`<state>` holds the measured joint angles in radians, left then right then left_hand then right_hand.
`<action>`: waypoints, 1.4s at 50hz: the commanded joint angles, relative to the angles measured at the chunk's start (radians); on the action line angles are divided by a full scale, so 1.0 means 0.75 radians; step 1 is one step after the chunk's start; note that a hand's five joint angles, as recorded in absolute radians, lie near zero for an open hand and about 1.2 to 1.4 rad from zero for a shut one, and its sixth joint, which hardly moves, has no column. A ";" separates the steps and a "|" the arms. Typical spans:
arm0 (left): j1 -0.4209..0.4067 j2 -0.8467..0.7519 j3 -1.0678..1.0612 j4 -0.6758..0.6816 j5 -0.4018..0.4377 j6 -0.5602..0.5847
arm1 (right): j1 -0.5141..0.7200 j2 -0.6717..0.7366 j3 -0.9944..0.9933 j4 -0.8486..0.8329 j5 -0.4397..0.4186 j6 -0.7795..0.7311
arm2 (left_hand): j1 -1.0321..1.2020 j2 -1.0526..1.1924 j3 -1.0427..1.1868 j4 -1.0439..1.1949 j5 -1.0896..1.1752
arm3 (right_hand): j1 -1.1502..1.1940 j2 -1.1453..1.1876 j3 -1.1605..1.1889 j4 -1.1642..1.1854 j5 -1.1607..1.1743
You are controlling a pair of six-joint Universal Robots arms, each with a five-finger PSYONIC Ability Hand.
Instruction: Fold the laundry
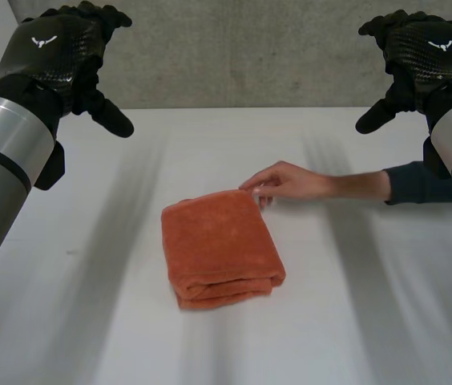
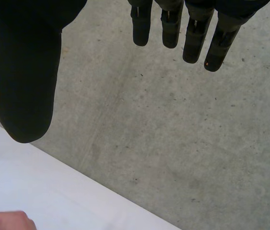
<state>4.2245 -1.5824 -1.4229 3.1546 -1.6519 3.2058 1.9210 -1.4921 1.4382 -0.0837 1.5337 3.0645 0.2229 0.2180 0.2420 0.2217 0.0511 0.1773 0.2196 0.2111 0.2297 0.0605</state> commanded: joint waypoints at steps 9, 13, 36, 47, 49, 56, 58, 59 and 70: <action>-0.006 -0.003 -0.044 0.030 0.000 0.000 | -0.001 -0.003 0.042 -0.070 0.000 0.001 | -0.056 -0.049 -0.081 -0.054 -0.059 | -0.004 -0.060 -0.049 -0.074 -0.081; -0.008 -0.001 -0.054 0.042 0.000 0.000 | 0.001 -0.007 0.046 -0.089 0.000 0.001 | -0.052 -0.045 -0.077 -0.050 -0.055 | -0.004 -0.060 -0.049 -0.074 -0.081; -0.008 0.003 -0.062 0.073 0.000 0.002 | 0.006 -0.015 0.056 -0.091 -0.002 0.003 | -0.052 -0.045 -0.077 -0.050 -0.055 | -0.004 -0.060 -0.049 -0.074 -0.081; -0.012 0.001 -0.070 0.077 0.000 0.002 | 0.008 -0.013 0.058 -0.091 -0.002 0.001 | -0.052 -0.045 -0.077 -0.050 -0.055 | -0.004 -0.060 -0.049 -0.074 -0.081; -0.014 -0.001 -0.070 0.077 0.000 0.002 | 0.008 -0.015 0.058 -0.091 -0.002 0.001 | -0.052 -0.045 -0.077 -0.050 -0.055 | -0.004 -0.060 -0.049 -0.074 -0.081; -0.020 -0.007 -0.075 0.077 0.000 0.004 | 0.010 -0.011 0.060 -0.091 -0.004 0.003 | -0.052 -0.045 -0.077 -0.050 -0.055 | -0.004 -0.060 -0.049 -0.074 -0.081; -0.020 -0.011 -0.075 0.079 0.000 0.004 | 0.010 -0.011 0.062 -0.091 -0.004 0.001 | -0.052 -0.045 -0.077 -0.050 -0.055 | -0.004 -0.060 -0.049 -0.074 -0.081; -0.020 -0.015 -0.075 0.077 0.000 0.006 | 0.010 -0.011 0.062 -0.091 -0.004 0.001 | -0.052 -0.045 -0.077 -0.050 -0.055 | -0.004 -0.060 -0.049 -0.074 -0.081; -0.047 -0.021 -0.083 0.077 0.000 0.006 | 0.010 -0.005 0.062 -0.091 -0.006 0.003 | -0.056 -0.049 -0.081 -0.054 -0.059 | -0.004 -0.060 -0.049 -0.074 -0.081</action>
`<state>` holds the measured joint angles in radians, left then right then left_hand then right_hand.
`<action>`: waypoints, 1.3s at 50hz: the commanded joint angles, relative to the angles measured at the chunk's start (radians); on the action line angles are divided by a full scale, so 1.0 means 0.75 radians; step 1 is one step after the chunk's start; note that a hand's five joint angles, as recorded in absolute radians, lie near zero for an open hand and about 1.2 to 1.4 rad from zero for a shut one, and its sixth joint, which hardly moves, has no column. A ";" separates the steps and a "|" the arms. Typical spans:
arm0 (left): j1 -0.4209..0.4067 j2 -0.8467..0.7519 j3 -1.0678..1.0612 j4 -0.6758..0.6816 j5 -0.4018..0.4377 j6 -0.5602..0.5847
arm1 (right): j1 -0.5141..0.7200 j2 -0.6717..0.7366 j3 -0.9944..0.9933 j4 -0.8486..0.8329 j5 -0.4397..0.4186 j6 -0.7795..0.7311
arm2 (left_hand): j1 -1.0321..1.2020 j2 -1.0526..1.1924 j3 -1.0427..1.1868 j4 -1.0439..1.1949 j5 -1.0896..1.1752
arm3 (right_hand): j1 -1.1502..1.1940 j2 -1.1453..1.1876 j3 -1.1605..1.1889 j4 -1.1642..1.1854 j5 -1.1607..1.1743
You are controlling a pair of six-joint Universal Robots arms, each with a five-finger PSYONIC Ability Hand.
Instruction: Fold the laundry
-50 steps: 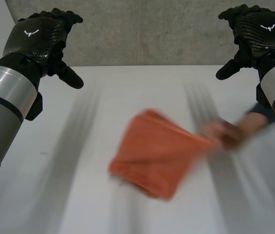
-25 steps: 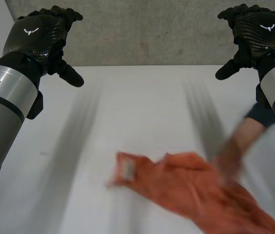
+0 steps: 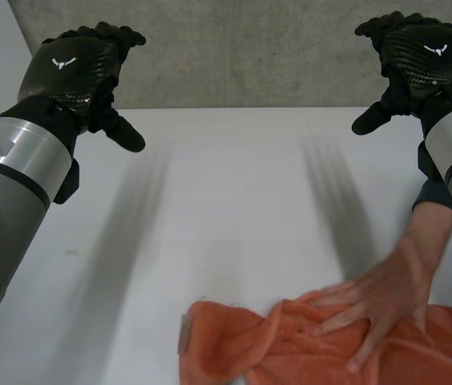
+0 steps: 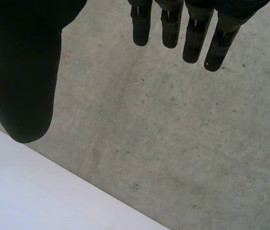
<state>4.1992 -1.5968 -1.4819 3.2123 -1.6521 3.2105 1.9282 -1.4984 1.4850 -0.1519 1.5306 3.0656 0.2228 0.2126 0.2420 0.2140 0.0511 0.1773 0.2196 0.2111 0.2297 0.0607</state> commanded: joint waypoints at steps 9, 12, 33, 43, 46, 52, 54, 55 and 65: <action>-0.017 -0.004 -0.006 0.000 0.000 0.000 | 0.008 0.006 0.004 0.000 -0.002 0.001 | -0.052 -0.038 -0.077 -0.040 -0.055 | -0.004 -0.060 -0.049 -0.074 -0.081; -0.019 -0.004 -0.006 0.000 0.000 0.002 | 0.008 0.006 0.004 0.000 -0.004 0.001 | -0.052 -0.038 -0.077 -0.040 -0.055 | -0.004 -0.060 -0.049 -0.074 -0.081; -0.019 -0.016 -0.004 0.006 0.000 0.004 | 0.010 0.016 0.004 0.008 -0.100 0.001 | -0.052 -0.038 -0.077 -0.040 -0.055 | -0.004 -0.060 -0.049 -0.074 -0.081; -0.017 -0.045 -0.006 -0.019 0.000 0.118 | 0.071 0.093 -0.023 0.204 -0.282 -0.127 | -0.016 -0.003 -0.042 -0.005 -0.020 | -0.004 -0.060 -0.049 -0.074 -0.081; -0.015 -0.045 -0.026 -0.031 -0.006 0.182 | 0.135 0.159 -0.049 0.333 -0.343 -0.191 | -0.028 -0.014 -0.054 -0.016 -0.032 | -0.004 -0.060 -0.049 -0.074 -0.081; 0.052 -0.019 -0.177 -0.004 -0.010 0.225 | 0.323 0.333 -0.092 0.546 -0.433 -0.293 | -0.032 -0.018 -0.058 -0.020 -0.036 | -0.004 -0.060 -0.049 -0.074 -0.081; 0.091 -0.008 -0.206 0.012 -0.010 0.225 | 0.354 0.362 -0.094 0.577 -0.460 -0.300 | -0.028 -0.014 -0.054 -0.016 -0.032 | -0.004 -0.060 -0.049 -0.074 -0.081; 0.111 -0.004 -0.219 0.020 -0.008 0.225 | 0.368 0.374 -0.092 0.583 -0.474 -0.300 | -0.028 -0.014 -0.054 -0.016 -0.032 | -0.004 -0.060 -0.049 -0.074 -0.081; 0.240 0.006 -0.317 0.041 0.000 0.225 | 0.575 0.584 -0.094 0.583 -0.719 -0.328 | -0.048 -0.034 -0.073 -0.036 -0.051 | -0.004 -0.060 -0.049 -0.074 -0.081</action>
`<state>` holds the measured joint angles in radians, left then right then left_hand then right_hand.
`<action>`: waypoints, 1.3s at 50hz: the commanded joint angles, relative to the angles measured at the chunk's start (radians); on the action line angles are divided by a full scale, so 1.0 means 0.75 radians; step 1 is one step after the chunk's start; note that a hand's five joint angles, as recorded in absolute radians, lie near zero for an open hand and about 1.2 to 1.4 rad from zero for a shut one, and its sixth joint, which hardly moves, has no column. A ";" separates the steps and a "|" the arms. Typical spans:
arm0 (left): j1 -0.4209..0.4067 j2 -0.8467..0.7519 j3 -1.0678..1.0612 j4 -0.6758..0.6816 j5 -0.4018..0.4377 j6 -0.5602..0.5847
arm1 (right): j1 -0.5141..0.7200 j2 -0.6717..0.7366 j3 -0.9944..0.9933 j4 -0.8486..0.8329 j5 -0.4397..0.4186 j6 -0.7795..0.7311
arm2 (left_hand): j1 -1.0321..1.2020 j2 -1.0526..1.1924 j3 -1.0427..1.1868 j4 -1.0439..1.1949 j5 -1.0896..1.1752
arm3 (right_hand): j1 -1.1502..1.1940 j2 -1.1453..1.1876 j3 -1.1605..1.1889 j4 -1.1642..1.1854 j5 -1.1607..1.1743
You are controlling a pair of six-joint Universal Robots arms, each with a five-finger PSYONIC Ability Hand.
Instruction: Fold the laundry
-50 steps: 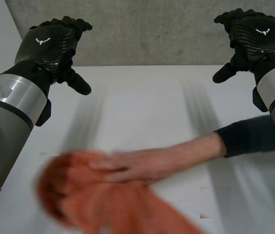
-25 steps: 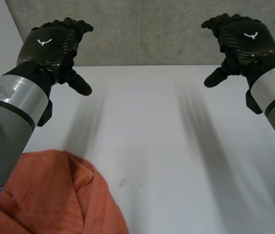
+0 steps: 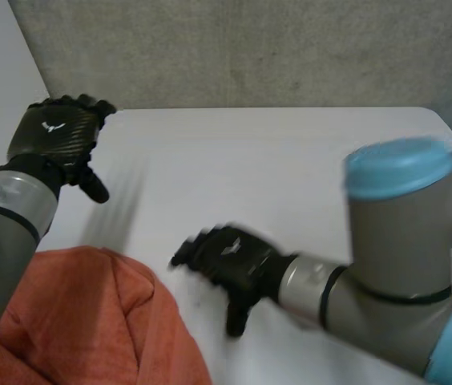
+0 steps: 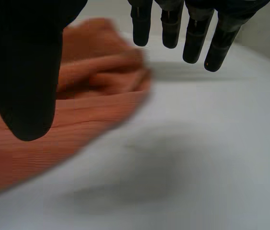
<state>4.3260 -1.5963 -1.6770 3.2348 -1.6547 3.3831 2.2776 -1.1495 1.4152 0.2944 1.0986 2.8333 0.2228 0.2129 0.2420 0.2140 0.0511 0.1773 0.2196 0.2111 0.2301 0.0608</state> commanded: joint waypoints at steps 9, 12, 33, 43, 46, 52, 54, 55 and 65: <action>0.116 0.005 -0.081 0.013 0.006 -0.007 | 0.227 0.271 -0.044 -0.010 -0.127 -0.186 | -0.052 -0.038 -0.077 -0.040 -0.055 | 0.283 0.226 0.238 0.212 0.205; 0.118 0.005 -0.085 0.013 0.006 -0.007 | 0.232 0.283 -0.048 -0.012 -0.101 -0.204 | -0.052 -0.038 -0.077 -0.040 -0.055 | 0.409 0.353 0.364 0.339 0.332; 0.116 0.026 -0.090 0.019 0.003 -0.007 | 0.203 0.070 -0.030 -0.368 0.002 0.057 | -0.055 -0.042 -0.081 -0.044 -0.059 | 1.625 1.569 1.580 1.555 1.548; 0.116 0.026 -0.094 0.021 0.003 -0.007 | 0.050 -0.014 -0.024 -0.423 0.124 0.188 | -0.059 -0.046 -0.085 -0.048 -0.063 | 1.625 1.569 1.580 1.555 1.548; 0.116 0.026 -0.104 0.021 0.003 -0.007 | 0.041 -0.007 -0.011 -0.395 0.122 0.166 | -0.059 -0.046 -0.085 -0.048 -0.063 | 1.625 1.569 1.580 1.555 1.548; 0.110 0.026 -0.106 0.021 0.003 -0.007 | 0.056 0.021 0.027 -0.313 0.073 0.076 | -0.059 -0.046 -0.085 -0.048 -0.063 | 0.468 0.412 0.423 0.398 0.391; 0.110 0.024 -0.108 0.021 0.006 -0.007 | 0.054 0.046 0.030 -0.299 0.065 0.031 | -0.055 -0.042 -0.081 -0.044 -0.059 | 0.417 0.361 0.372 0.347 0.340; 0.110 0.024 -0.108 0.021 0.006 -0.007 | 0.052 0.068 0.021 -0.290 0.069 -0.008 | -0.055 -0.042 -0.081 -0.044 -0.059 | 0.343 0.287 0.298 0.273 0.266; 0.112 0.024 -0.108 0.021 0.006 -0.007 | 0.052 0.099 0.013 -0.280 0.069 -0.057 | -0.056 -0.042 -0.081 -0.044 -0.059 | 0.171 0.114 0.125 0.100 0.093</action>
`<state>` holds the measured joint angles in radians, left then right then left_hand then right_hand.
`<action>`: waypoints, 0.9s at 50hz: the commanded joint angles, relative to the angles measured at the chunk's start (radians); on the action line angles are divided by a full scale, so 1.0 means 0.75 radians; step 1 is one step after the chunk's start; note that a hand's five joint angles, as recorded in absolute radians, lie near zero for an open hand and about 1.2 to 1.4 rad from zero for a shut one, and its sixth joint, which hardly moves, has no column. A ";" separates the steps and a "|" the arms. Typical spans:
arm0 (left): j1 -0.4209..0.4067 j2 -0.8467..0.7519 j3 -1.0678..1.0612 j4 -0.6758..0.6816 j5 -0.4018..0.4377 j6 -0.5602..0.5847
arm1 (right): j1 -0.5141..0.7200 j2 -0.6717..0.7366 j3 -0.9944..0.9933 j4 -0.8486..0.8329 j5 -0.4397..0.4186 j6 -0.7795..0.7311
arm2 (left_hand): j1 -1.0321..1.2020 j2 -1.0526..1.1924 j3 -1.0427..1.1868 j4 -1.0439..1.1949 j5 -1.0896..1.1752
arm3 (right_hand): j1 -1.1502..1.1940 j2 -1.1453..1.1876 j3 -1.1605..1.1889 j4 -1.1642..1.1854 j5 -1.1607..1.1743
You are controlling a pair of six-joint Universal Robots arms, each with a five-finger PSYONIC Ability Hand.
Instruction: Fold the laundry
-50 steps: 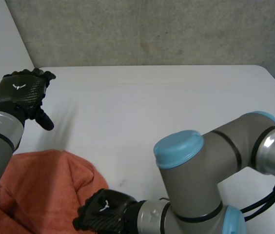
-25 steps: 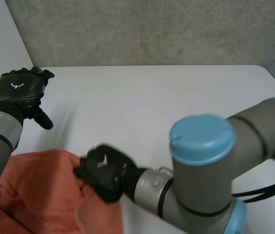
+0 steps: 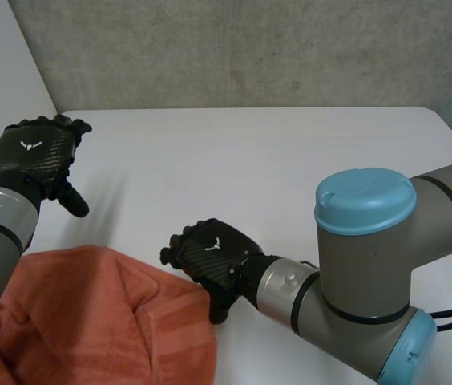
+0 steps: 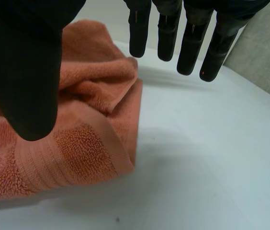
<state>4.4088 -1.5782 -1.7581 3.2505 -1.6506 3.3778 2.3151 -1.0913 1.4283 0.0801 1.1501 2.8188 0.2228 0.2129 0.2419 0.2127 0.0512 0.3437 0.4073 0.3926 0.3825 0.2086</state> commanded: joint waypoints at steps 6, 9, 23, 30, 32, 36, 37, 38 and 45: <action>0.002 0.000 -0.006 0.000 0.000 0.000 | 0.010 0.017 0.010 0.006 -0.012 -0.073 | -0.059 -0.046 -0.085 -0.046 -0.063 | -0.051 -0.136 -0.117 -0.103 -0.104; 0.002 -0.002 -0.008 0.006 0.000 0.000 | 0.016 0.019 0.002 0.006 -0.012 -0.116 | -0.059 -0.046 -0.085 -0.046 -0.063 | -0.028 -0.113 -0.093 -0.080 -0.081; -0.006 -0.004 -0.012 0.014 0.000 0.000 | 0.112 0.207 -0.096 0.067 0.019 -0.386 | -0.059 -0.046 -0.085 -0.046 -0.063 | -0.032 -0.117 -0.097 -0.083 -0.084; -0.002 -0.004 -0.012 0.014 0.002 0.002 | 0.116 0.248 -0.186 0.092 0.068 -0.414 | -0.059 -0.046 -0.085 -0.046 -0.063 | 1.403 1.318 1.337 1.351 1.350; -0.002 -0.004 -0.012 0.012 0.002 0.002 | 0.118 0.240 -0.211 0.057 0.078 -0.386 | -0.059 -0.046 -0.085 -0.046 -0.063 | 1.403 1.319 1.338 1.352 1.351; -0.002 0.000 -0.012 0.008 0.004 0.004 | 0.096 0.171 -0.248 -0.059 0.145 -0.184 | -0.032 -0.019 -0.058 -0.019 -0.036 | 1.403 1.319 1.338 1.352 1.351; -0.002 0.004 -0.012 0.004 0.004 0.002 | 0.076 0.118 -0.260 -0.108 0.215 -0.068 | -0.028 -0.015 -0.054 -0.015 -0.032 | 1.403 1.319 1.338 1.352 1.351; -0.002 0.008 -0.012 0.000 0.004 0.004 | 0.055 0.091 -0.262 -0.131 0.258 -0.010 | -0.028 -0.015 -0.054 -0.015 -0.032 | 1.403 1.319 1.338 1.352 1.351; -0.006 0.071 -0.030 -0.012 0.043 0.004 | -0.156 0.025 -0.240 -0.232 0.587 0.183 | 0.011 0.024 -0.014 0.025 0.007 | 1.403 1.319 1.338 1.352 1.351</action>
<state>4.4072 -1.5667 -1.7675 3.2512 -1.6465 3.3801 2.3390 -1.0169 1.2344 -0.0182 1.3657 2.8061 0.2228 0.2129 0.2419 0.2128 0.0511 0.9633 1.1725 1.1690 1.1878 0.9563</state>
